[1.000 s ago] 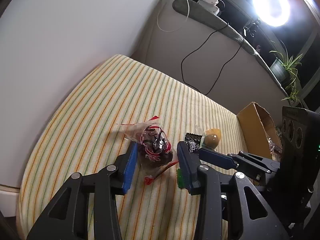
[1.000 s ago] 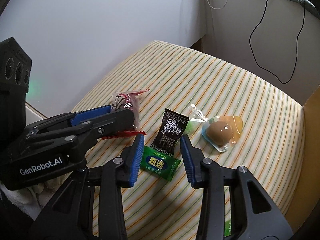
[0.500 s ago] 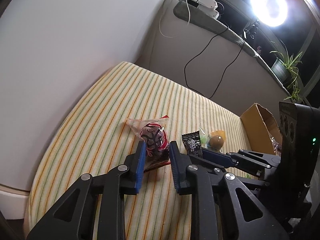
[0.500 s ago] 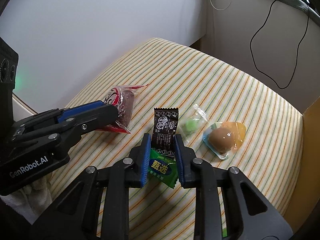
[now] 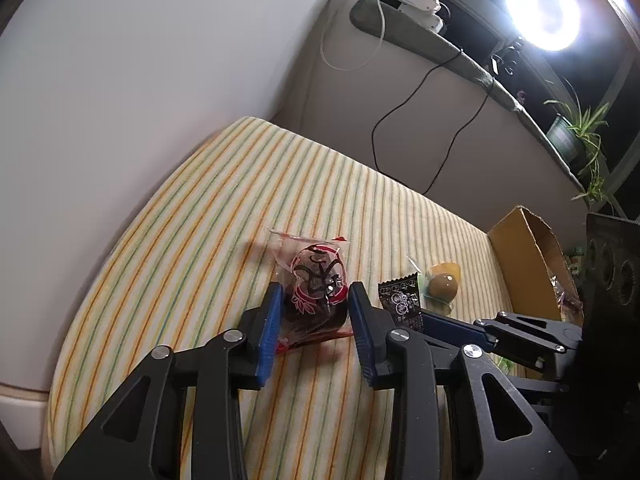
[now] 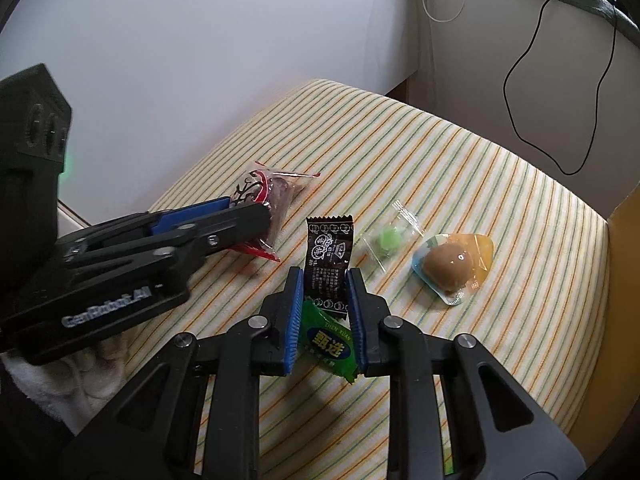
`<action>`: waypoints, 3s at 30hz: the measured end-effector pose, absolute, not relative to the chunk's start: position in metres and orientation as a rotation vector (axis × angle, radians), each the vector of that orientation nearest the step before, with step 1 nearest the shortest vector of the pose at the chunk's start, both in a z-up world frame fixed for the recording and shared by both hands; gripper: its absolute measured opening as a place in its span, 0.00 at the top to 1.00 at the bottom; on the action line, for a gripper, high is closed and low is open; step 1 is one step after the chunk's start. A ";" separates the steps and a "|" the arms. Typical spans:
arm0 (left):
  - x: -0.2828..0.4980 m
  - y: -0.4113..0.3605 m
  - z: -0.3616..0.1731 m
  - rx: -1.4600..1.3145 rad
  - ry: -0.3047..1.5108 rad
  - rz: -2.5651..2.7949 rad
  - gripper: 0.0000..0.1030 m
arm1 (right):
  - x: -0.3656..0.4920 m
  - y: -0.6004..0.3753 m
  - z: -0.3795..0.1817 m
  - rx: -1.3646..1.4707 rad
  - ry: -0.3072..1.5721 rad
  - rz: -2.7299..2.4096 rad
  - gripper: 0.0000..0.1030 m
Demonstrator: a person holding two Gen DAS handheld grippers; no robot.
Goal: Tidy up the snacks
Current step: 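Carry the bagged treat with the left tool and the black packet with the right tool into the box, then open both tools to release the bagged treat and black packet in the box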
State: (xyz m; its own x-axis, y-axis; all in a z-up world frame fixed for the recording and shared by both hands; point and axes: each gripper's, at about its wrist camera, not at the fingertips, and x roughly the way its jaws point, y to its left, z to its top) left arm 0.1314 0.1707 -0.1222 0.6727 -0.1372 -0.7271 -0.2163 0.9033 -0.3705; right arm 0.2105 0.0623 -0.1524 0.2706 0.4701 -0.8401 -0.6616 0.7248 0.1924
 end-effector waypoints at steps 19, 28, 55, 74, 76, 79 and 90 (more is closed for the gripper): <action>0.115 0.151 -0.085 -0.425 0.759 0.042 0.71 | 0.187 0.006 -0.089 -0.113 0.952 0.792 0.78; 0.129 0.102 -0.060 -0.374 0.725 -0.036 0.71 | 0.187 -0.058 -0.051 -0.079 0.895 0.741 0.78; 0.206 -0.047 -0.047 -0.227 0.761 -0.245 0.71 | 0.257 -0.243 -0.050 0.011 0.908 0.464 0.78; 0.216 -0.093 -0.048 -0.164 0.790 -0.296 0.70 | 0.270 -0.269 -0.061 0.037 0.934 0.424 0.78; 0.215 -0.096 -0.048 -0.159 0.790 -0.299 0.70 | 0.273 -0.268 -0.061 0.040 0.937 0.424 0.78; 0.214 -0.098 -0.048 -0.151 0.791 -0.300 0.70 | 0.273 -0.267 -0.061 0.036 0.936 0.421 0.78; 0.209 -0.101 -0.049 -0.119 0.788 -0.293 0.40 | 0.266 -0.273 -0.056 0.027 0.889 0.375 0.25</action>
